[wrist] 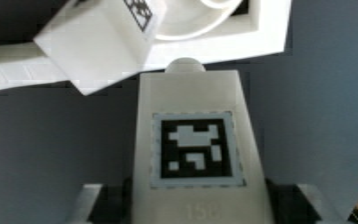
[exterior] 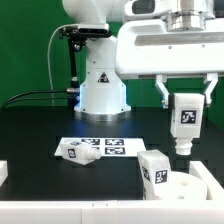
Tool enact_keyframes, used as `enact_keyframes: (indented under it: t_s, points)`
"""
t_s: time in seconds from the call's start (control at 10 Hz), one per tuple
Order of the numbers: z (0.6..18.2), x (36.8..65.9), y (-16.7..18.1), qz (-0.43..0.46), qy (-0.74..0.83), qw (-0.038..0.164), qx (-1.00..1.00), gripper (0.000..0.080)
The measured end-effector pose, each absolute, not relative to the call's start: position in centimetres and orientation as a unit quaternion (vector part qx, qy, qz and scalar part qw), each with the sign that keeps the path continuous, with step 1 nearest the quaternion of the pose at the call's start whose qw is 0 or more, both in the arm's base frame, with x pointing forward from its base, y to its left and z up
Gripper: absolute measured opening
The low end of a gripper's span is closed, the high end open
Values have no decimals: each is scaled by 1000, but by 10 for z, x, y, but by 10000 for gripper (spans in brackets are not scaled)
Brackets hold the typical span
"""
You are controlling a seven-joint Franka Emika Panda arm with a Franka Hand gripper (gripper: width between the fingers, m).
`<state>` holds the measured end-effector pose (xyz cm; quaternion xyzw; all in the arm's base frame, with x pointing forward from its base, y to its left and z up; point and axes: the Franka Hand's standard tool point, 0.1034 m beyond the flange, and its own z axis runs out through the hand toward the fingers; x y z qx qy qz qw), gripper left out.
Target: Assemble stool
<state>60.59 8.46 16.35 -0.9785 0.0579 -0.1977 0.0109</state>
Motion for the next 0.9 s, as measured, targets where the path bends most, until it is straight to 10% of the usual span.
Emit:
enact_keyframes:
  t_s: [0.9]
  points:
    - [132, 599, 104, -157, 80, 6, -984, 334]
